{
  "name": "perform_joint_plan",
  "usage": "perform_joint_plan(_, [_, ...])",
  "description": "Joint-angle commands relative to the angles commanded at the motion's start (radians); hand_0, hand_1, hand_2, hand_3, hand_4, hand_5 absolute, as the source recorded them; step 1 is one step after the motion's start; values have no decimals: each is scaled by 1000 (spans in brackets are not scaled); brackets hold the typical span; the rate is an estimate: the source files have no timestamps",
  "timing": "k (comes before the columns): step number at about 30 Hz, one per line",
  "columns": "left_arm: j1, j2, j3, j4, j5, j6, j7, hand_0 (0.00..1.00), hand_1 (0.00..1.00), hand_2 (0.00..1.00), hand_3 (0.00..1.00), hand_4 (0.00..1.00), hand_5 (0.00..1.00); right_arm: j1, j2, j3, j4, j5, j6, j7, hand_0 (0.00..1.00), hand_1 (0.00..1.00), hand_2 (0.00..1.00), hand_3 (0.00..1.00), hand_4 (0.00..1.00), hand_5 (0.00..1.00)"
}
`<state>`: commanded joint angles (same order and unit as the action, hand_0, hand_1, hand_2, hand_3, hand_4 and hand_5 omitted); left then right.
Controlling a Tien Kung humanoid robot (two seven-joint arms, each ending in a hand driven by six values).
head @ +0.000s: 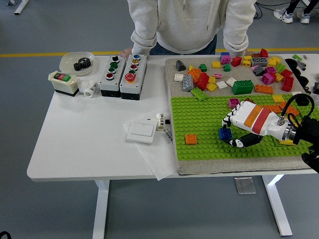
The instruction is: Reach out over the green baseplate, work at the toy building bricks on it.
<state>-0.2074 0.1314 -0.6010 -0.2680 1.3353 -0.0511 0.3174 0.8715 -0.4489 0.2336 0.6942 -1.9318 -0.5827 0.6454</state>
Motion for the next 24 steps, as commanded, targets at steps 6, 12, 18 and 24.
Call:
perform_joint_plan(6, [-1,1,1,-1,0,-1,0,740,736,739,595,659,594,12,4,-27,-10,-1,-20,0,337,399,474,479,653,568])
perform_joint_plan(12, [-2,1,4,-1,-5,-3,0,740,737,739,595,658,594,18,11,-50,-24,-24,-24,0,342,399,475,478,658,583])
perform_joint_plan(18, [-2,1,2,-2,-2,-5,1,740,737,738,595,658,594,23,14,-70,-33,-34,-30,0,343,401,475,478,659,589])
perform_joint_plan(24, [0,1,1,-2,0,-7,2,739,737,739,595,658,594,20,17,-77,-40,-39,-32,0,345,404,476,476,661,591])
